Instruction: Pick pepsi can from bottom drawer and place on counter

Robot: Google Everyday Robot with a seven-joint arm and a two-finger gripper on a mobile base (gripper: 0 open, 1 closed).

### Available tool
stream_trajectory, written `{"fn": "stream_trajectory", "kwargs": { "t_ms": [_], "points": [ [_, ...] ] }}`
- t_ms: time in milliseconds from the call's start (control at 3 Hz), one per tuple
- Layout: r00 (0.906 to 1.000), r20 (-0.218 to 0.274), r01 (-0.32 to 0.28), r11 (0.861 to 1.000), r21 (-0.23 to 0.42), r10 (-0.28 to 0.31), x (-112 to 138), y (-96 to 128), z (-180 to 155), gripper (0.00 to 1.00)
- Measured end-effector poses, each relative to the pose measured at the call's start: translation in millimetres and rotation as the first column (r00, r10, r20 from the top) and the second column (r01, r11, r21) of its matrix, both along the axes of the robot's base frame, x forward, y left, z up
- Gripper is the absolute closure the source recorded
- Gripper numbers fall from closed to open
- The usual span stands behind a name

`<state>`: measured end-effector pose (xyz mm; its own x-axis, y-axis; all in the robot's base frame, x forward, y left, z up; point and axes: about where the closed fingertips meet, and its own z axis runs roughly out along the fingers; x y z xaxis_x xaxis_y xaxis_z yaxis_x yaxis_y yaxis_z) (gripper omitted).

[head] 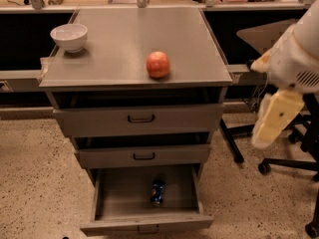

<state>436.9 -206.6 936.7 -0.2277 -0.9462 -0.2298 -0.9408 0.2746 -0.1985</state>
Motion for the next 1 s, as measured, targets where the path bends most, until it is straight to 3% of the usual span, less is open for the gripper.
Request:
{"fn": "stream_trajectory", "kwargs": {
  "t_ms": [333, 667, 1000],
  "points": [
    [0.9983, -0.032, -0.047, 0.998, 0.049, 0.049, -4, 29, -76, 0.00],
    [0.9922, -0.121, -0.022, 0.996, 0.085, 0.032, -19, 35, -145, 0.00],
    [0.9892, -0.144, -0.018, 0.996, 0.084, 0.030, -24, 33, -156, 0.00]
  ]
}}
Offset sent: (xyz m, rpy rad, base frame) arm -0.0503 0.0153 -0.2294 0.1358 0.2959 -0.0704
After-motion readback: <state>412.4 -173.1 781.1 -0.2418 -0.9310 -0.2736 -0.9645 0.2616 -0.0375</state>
